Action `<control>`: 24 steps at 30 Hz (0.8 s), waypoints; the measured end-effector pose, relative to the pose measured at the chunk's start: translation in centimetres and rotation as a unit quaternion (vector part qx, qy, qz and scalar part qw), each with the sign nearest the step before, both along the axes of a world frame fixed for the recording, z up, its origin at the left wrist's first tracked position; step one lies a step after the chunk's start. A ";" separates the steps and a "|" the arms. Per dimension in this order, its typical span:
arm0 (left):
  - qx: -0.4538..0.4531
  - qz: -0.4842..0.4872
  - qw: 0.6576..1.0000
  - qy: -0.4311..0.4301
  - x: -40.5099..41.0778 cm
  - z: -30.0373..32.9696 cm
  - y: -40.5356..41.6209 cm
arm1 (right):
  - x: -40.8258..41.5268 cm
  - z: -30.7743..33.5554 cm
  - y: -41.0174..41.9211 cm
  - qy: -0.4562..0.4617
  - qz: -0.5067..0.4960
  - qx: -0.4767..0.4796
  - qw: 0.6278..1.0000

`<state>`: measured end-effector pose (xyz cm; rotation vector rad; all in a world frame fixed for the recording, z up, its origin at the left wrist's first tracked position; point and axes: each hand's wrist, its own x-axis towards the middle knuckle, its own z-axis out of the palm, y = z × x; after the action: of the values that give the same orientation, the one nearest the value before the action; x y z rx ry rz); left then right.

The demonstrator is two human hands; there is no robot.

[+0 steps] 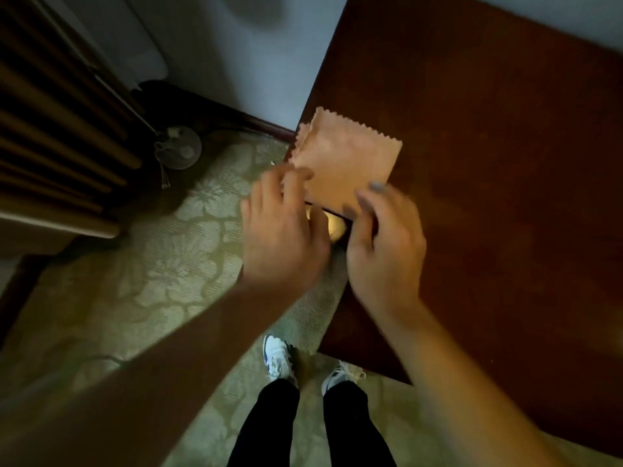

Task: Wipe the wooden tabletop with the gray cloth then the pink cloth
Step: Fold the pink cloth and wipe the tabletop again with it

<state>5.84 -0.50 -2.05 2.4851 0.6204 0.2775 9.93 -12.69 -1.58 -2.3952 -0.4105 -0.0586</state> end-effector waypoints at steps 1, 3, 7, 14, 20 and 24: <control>0.009 0.002 1.000 0.028 -1.0 -0.7 -0.9 | 2.0 -0.1 0.8 -0.001 0.027 -0.026 0.999; 0.031 -0.004 0.997 0.071 -2.0 -2.2 -1.7 | 5.3 -0.7 3.1 -0.003 0.109 -0.100 0.989; 0.068 0.013 0.994 0.080 -1.8 -4.3 -0.4 | 8.5 -3.5 6.1 -0.051 0.216 -0.269 0.937; 0.017 0.079 0.988 0.128 -0.9 -4.9 0.0 | 9.8 -4.8 7.0 -0.087 0.208 -0.334 0.915; -0.008 0.061 0.987 0.150 -0.5 -4.0 0.0 | 5.3 -4.5 4.8 -0.083 0.241 -0.329 0.909; -0.018 0.051 0.987 0.153 -0.5 -3.9 0.1 | 6.6 -4.6 4.4 -0.093 0.268 -0.318 0.904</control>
<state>5.32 -0.38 -5.91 2.4836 0.8708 -0.0819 16.57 -8.34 -6.14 -2.8111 -1.3429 0.1171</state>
